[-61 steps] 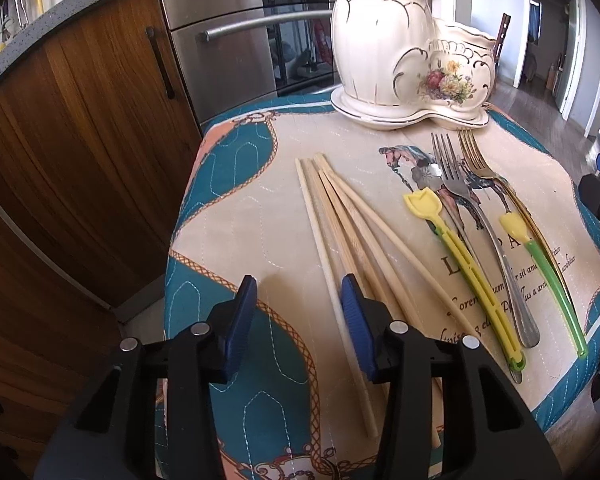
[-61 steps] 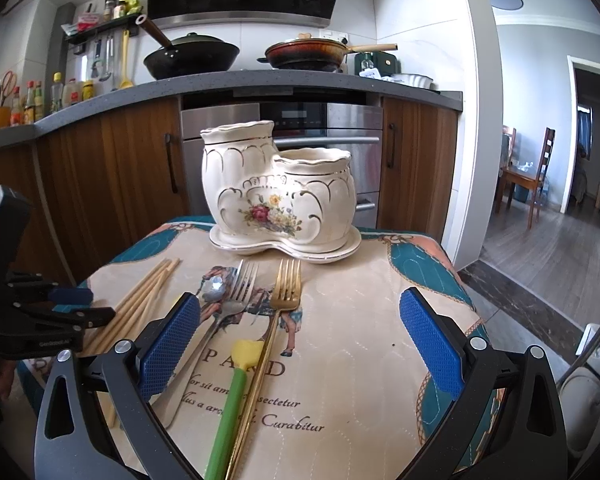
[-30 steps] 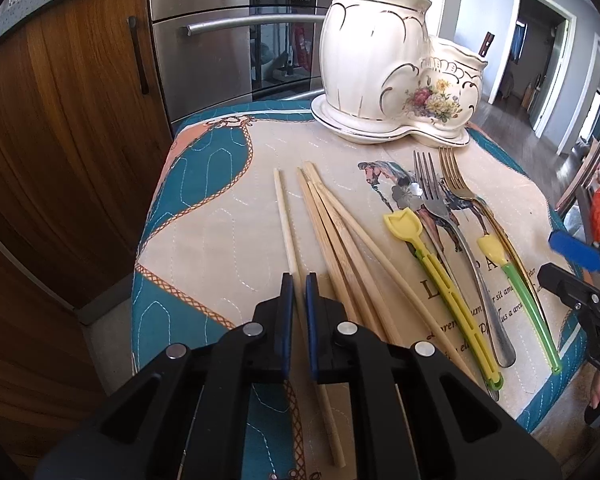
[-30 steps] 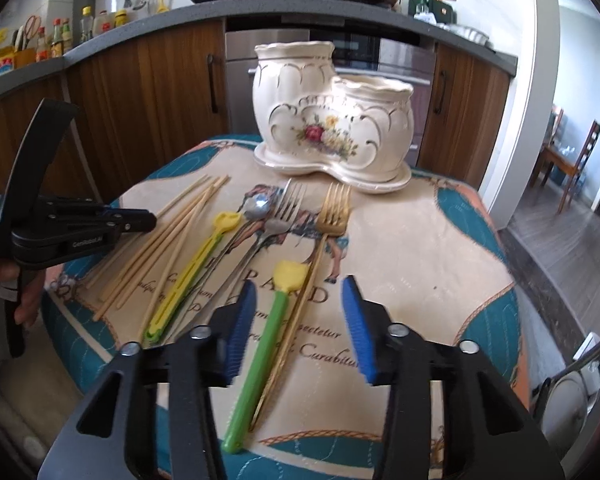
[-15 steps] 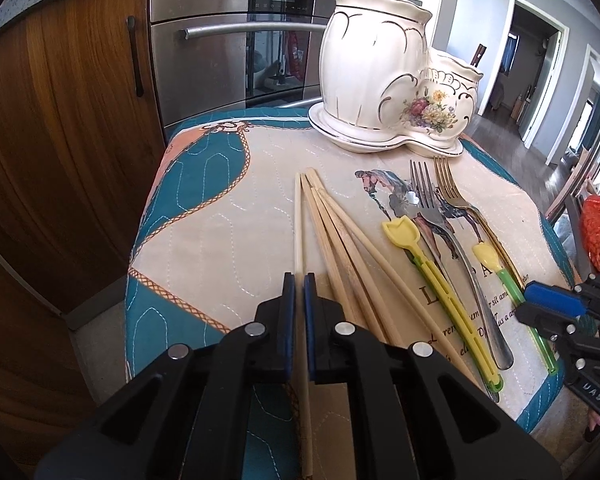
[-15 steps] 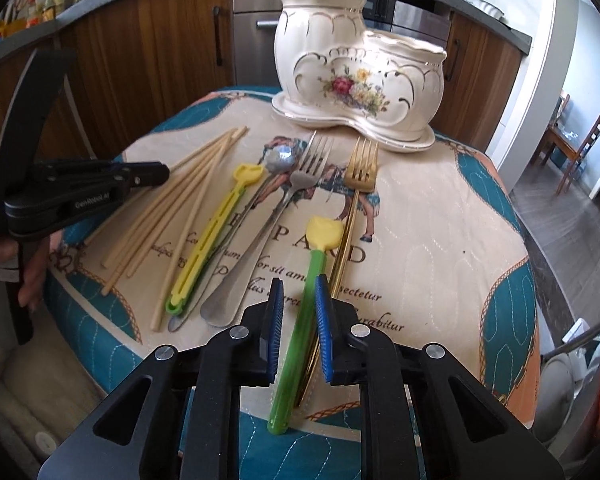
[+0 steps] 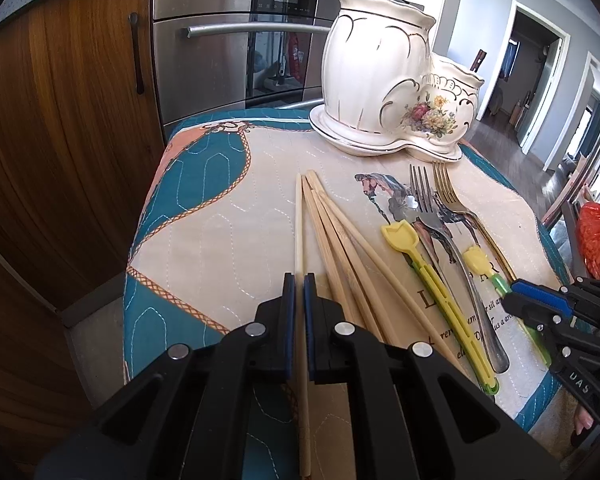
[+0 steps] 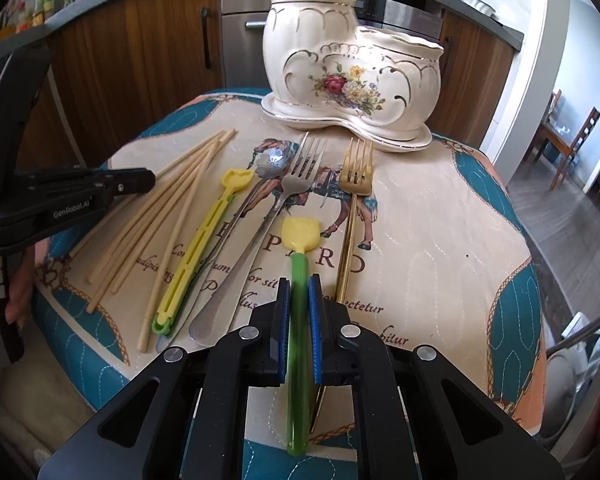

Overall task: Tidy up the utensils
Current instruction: 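Close the left tool on the chopstick while the right tool grasps the green-handled utensil, then lift the chopstick into the tall holder while the right tool drops the green utensil into the short holder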

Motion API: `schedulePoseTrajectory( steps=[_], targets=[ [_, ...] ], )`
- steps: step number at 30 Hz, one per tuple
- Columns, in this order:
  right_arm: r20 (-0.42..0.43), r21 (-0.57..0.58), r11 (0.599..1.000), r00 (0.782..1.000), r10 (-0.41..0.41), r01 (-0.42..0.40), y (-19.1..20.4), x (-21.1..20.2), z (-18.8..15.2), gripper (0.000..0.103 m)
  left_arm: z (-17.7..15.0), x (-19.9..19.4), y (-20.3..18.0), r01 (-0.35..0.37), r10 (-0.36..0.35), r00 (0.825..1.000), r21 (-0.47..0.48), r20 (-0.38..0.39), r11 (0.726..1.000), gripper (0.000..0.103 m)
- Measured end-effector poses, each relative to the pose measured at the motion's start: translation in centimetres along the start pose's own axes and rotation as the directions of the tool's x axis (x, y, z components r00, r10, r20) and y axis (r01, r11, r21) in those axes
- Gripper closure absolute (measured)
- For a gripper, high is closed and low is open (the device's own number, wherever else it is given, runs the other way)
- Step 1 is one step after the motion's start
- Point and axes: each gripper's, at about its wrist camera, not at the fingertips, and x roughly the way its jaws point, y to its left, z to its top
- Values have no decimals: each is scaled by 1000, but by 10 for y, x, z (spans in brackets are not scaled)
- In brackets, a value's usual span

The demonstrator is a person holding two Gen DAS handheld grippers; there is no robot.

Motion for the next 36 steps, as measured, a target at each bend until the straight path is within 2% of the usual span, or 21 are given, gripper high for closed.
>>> schedulePoseTrajectory(
  steps=[8, 12, 14, 16, 18, 20, 21, 22, 23, 25, 29, 32, 34, 36],
  targets=[
    [138, 18, 999, 990, 29, -32, -9, -26, 10, 93, 9, -20, 4, 37, -35, 997, -23, 64, 999, 99],
    [276, 0, 1000, 961, 14, -15, -15, -50, 29, 93, 28, -54, 7, 101, -94, 978, -28, 186, 995, 99],
    [334, 0, 1000, 942, 8, -8, -20, -58, 42, 93, 37, -70, 6, 133, -124, 960, -20, 252, 991, 99],
    [386, 8, 1000, 923, 0, -4, -29, -63, 58, 93, 52, -85, 0, 172, -166, 930, 12, 329, 985, 99],
    [434, 30, 999, 901, 16, -33, -41, -66, 79, 93, 69, -91, -8, 208, -212, 906, 51, 368, 977, 99],
    [469, 62, 996, 883, 31, -68, -53, -65, 98, 93, 88, -95, -15, 244, -256, 873, 84, 415, 966, 99],
    [486, 79, 993, 873, 42, -91, -60, -63, 109, 93, 100, -97, -17, 261, -276, 849, 97, 451, 960, 99],
    [501, 95, 989, 864, 50, -111, -67, -61, 117, 93, 112, -95, -19, 261, -277, 833, 102, 480, 960, 99],
    [511, 107, 985, 857, 61, -134, -73, -56, 126, 93, 121, -94, -20, 257, -272, 824, 101, 497, 961, 99],
    [536, 137, 974, 841, 80, -179, -87, -47, 143, 93, 149, -80, -19, 290, -292, 794, 90, 533, 953, 99],
    [586, 184, 950, 804, 100, -252, -109, -29, 170, 93, 188, -51, -18, 373, -340, 762, 56, 552, 926, 99],
    [601, 200, 943, 793, 96, -266, -118, -15, 183, 93, 205, -33, -22, 387, -345, 752, 47, 562, 921, 99],
    [589, 232, 925, 800, 112, -300, -125, -2, 189, 93, 211, -20, -25, 365, -324, 760, 42, 563, 930, 99],
    [589, 251, 912, 799, 123, -325, -130, 8, 191, 93, 215, -9, -27, 353, -314, 763, 42, 564, 935, 99]
  ],
)
